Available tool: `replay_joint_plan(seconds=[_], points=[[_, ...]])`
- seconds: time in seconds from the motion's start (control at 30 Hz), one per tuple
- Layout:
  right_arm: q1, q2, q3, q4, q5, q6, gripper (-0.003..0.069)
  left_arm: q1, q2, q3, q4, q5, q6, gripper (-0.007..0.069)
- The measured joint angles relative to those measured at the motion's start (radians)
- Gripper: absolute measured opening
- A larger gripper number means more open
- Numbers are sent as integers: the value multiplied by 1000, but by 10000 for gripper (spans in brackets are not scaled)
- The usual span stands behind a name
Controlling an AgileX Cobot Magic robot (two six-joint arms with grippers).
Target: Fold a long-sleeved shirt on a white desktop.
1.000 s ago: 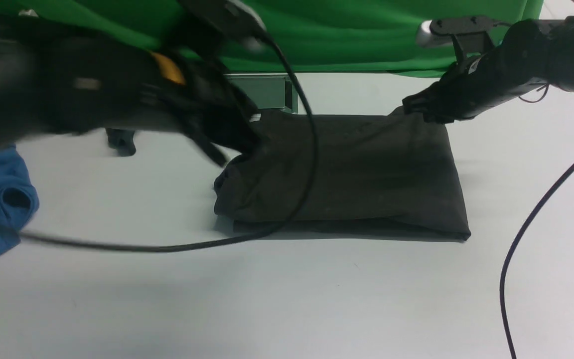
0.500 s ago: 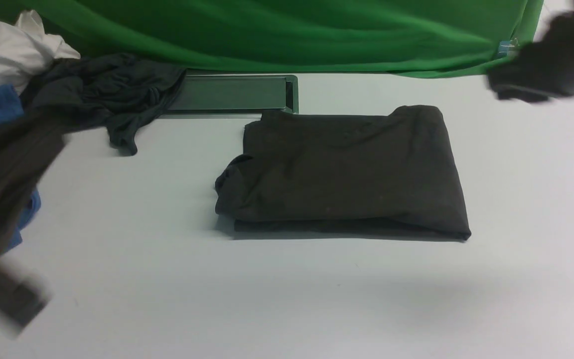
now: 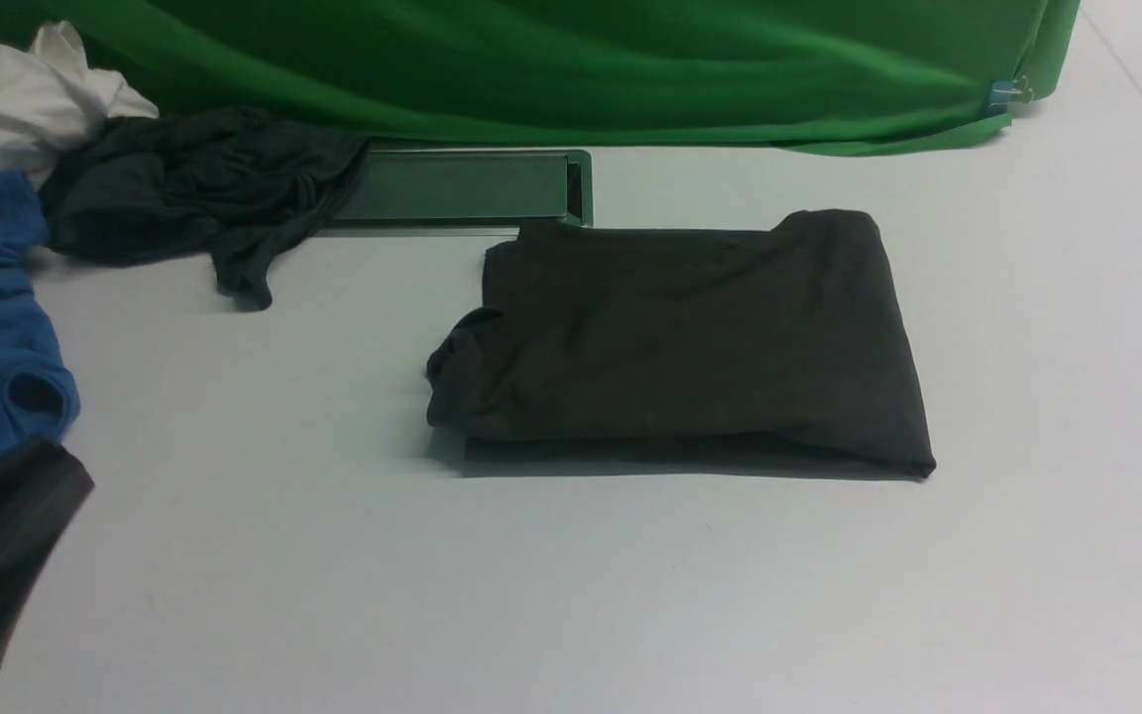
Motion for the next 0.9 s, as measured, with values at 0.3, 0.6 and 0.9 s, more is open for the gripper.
replay_joint_plan(seconds=[0.3,0.6,0.9], points=[[0,-147,19,-2,25,2,88,0,0,1,0,13,0,18],[-31,-187,30,-41,-33,-39,105,0,0,1,0,16,2,18],[-215,-419,362,-46,-422,-165,43,0,0,1,0,16,2,18]])
